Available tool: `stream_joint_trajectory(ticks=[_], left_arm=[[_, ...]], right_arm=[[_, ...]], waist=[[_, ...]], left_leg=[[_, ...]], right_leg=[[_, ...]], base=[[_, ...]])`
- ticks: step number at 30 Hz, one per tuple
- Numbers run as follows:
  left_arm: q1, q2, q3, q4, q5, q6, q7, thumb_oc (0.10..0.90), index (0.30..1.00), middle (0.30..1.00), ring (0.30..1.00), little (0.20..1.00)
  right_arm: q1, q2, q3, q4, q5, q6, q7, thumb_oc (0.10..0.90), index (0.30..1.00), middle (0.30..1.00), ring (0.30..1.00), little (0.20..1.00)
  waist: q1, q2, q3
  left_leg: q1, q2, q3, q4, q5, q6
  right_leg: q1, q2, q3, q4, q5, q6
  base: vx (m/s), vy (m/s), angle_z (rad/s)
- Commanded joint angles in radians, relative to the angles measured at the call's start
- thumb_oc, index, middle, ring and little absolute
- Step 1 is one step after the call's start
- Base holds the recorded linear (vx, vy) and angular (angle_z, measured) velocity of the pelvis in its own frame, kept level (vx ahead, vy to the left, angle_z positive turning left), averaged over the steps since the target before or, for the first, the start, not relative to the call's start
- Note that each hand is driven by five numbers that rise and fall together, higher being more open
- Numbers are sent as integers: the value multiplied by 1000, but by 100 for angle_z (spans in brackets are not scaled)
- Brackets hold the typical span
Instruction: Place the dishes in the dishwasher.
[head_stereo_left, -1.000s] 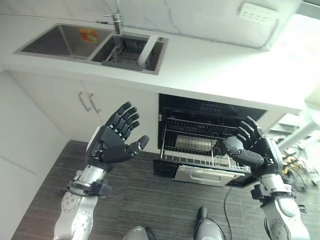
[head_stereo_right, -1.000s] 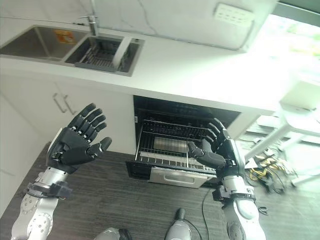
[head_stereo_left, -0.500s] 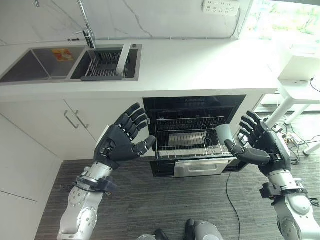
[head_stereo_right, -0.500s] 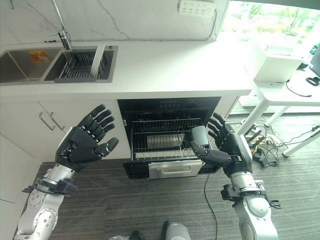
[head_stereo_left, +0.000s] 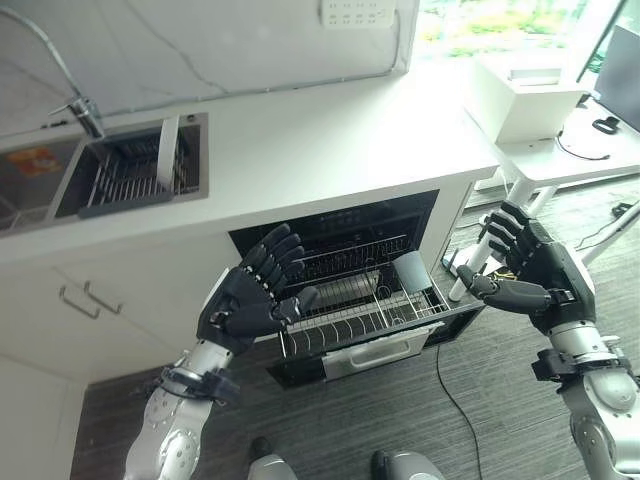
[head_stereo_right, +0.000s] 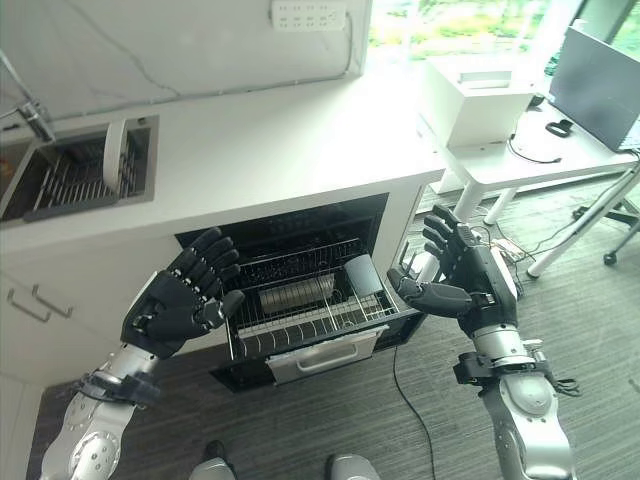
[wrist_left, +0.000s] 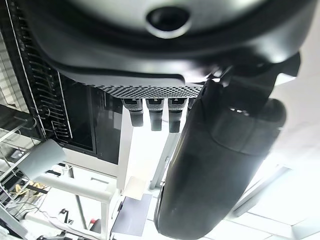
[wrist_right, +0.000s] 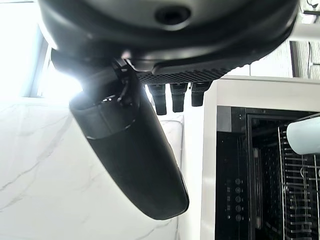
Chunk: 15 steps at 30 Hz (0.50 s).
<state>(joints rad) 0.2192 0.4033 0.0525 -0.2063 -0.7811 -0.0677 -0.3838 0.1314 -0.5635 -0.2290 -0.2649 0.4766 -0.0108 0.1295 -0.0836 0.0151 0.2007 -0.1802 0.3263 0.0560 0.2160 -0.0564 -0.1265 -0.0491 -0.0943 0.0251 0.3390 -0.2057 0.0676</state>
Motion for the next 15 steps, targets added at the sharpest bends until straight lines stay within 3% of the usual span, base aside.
stream_joint_trajectory(ticks=[1, 4, 5, 9, 10, 13, 15], left_arm=[[-74, -4, 130, -143, -79, -97, -30, 800, 900, 900, 900, 900], [-118, 20, 133, -140, -60, -92, -27, 800, 900, 900, 900, 900], [-141, 29, 135, -143, -59, -84, -22, 800, 900, 900, 900, 900], [-156, 26, 145, -147, -42, -71, -28, 800, 900, 900, 900, 900], [-150, 29, 153, -154, -30, -66, -32, 800, 900, 900, 900, 900], [-135, 33, 166, -167, -17, -70, -18, 800, 900, 900, 900, 900], [-137, 40, 163, -176, -18, -75, -23, 800, 900, 900, 900, 900]], right_arm=[[-113, -21, -45, -131, 48, -65, -8, 800, 900, 900, 900, 900], [-88, 1, -72, -135, 46, -82, -24, 800, 900, 900, 900, 900], [-56, 38, -100, -146, 57, -94, -18, 800, 900, 900, 900, 900], [-29, 96, -123, -143, 60, -103, 5, 800, 900, 900, 900, 900], [-29, 115, -114, -142, 52, -106, 12, 800, 900, 900, 900, 900], [-46, 133, -88, -138, 46, -96, 19, 800, 900, 900, 900, 900], [-63, 123, -66, -137, 48, -90, -13, 800, 900, 900, 900, 900]], waist=[[26, 19, -48], [16, 14, -52], [14, 2, -57], [31, -26, -66], [49, -33, -70], [82, -35, -73], [96, -38, -75]], left_leg=[[78, -44, 40, 84, -74, -3], [91, -88, 60, 84, -103, 17], [94, -148, 55, 84, -132, 53], [91, -233, 68, 84, -168, 102], [91, -250, 84, 84, -180, 117], [98, -255, 118, 84, -197, 131], [90, -265, 106, 84, -196, 144]], right_leg=[[24, -63, -154, -39, -10, 25], [11, -109, -148, -39, 27, 68], [-17, -151, -135, -39, 94, 90], [-63, -223, -135, -39, 235, 108], [-71, -245, -176, -39, 286, 114], [-56, -240, -259, -39, 299, 119], [-39, -171, -270, -39, 254, 106]], base=[[90, 543, -96], [83, 574, -53], [96, 615, 28], [63, 528, 13], [19, 390, 0], [-7, 332, -19], [-20, 229, -33]])
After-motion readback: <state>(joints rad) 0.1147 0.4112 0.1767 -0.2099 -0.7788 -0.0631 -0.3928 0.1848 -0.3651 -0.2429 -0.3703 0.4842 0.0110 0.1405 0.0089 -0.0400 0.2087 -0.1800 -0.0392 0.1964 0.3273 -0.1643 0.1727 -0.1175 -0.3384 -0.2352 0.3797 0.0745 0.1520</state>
